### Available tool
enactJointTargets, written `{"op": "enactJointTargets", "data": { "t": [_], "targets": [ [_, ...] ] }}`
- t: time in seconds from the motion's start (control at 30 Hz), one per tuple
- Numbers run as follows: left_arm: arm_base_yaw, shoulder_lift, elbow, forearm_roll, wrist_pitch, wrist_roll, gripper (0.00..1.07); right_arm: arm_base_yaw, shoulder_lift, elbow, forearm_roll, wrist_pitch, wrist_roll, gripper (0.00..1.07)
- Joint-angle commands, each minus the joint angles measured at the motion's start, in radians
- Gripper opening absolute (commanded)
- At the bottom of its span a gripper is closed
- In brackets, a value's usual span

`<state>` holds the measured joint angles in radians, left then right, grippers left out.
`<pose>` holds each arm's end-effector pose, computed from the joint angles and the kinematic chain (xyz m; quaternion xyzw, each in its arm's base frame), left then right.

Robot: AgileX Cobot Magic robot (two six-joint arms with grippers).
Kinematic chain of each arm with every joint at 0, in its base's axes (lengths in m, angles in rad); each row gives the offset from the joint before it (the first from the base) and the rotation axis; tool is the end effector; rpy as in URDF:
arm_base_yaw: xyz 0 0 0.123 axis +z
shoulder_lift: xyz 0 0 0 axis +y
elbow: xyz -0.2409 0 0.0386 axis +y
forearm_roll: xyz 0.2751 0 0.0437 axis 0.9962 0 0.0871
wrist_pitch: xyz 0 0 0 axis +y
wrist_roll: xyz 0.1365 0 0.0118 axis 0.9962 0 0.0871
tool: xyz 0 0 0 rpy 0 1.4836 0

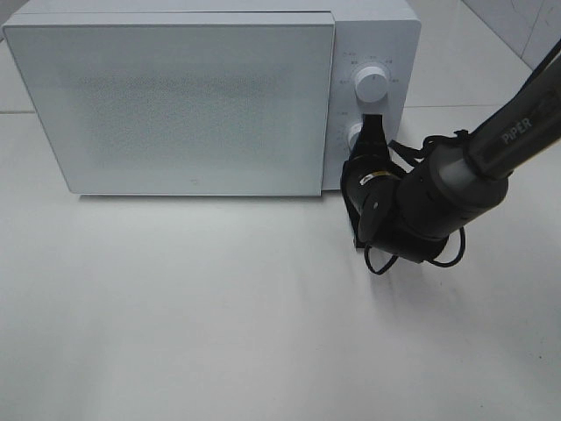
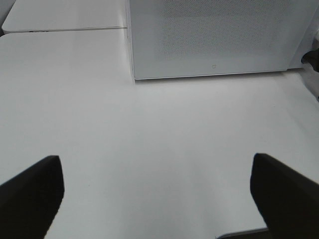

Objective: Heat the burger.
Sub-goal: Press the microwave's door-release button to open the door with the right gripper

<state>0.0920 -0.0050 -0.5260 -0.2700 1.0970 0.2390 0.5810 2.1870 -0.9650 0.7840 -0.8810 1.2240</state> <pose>0.0956 -0.0239 0.2777 0.0719 0.8438 -0.0476 0.5296 0.3840 0.1630 0.0061 0.5845 0.5757 0.3916 0.4166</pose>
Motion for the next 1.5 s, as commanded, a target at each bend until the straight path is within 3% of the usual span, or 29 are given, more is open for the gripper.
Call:
{"op": "enactJointTargets", "data": {
  "t": [0.03, 0.17, 0.53, 1.2, 1.5],
  "targets": [
    [0.002, -0.019, 0.002, -0.002, -0.011, -0.006, 0.94, -0.044, -0.007, -0.117, -0.07, -0.335, -0.025, 0.0],
    [0.002, -0.019, 0.002, -0.002, -0.011, -0.006, 0.94, -0.044, 0.022, -0.169, -0.053, -0.328, -0.024, 0.0],
    [0.002, -0.019, 0.002, -0.002, -0.011, -0.006, 0.94, -0.044, 0.018, -0.171, -0.048, -0.277, -0.024, 0.0],
    [0.002, -0.019, 0.002, -0.002, -0.011, -0.006, 0.94, -0.04, -0.076, -0.01, -0.08, 0.001, 0.046, 0.0],
    [0.002, -0.019, 0.002, -0.002, -0.011, -0.006, 0.94, -0.04, -0.149, 0.087, -0.099, 0.232, -0.096, 0.0]
  ]
}}
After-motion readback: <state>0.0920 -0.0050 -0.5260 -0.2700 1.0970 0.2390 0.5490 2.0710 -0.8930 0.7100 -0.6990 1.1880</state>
